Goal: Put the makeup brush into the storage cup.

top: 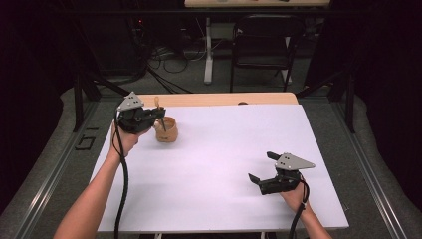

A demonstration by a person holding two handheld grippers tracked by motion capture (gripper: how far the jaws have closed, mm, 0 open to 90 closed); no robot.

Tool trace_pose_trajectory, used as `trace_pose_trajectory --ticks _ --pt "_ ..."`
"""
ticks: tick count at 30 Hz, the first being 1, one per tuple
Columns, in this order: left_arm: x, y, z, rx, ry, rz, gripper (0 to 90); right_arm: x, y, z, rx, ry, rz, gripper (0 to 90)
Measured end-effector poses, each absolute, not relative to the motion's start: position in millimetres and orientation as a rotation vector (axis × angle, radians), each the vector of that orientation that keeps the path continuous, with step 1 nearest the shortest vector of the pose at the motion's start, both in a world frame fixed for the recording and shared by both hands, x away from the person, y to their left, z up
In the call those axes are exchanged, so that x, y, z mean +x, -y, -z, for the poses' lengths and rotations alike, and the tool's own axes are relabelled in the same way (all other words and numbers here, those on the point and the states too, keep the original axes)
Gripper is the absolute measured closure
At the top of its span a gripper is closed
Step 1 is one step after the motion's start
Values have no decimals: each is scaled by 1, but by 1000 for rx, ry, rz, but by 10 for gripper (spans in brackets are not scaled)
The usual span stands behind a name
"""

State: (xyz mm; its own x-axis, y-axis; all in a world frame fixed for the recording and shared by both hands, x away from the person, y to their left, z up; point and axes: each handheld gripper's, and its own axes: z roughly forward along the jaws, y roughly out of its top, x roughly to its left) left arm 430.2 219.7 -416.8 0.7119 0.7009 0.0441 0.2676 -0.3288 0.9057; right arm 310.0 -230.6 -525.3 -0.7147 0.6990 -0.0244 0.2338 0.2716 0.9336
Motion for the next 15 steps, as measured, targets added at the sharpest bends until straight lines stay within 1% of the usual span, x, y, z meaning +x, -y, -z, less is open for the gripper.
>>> trace_pose_trajectory --ticks 15 --pt "443 -219 411 1899 -767 -575 830 310 231 525 840 -2117 -1434 0"
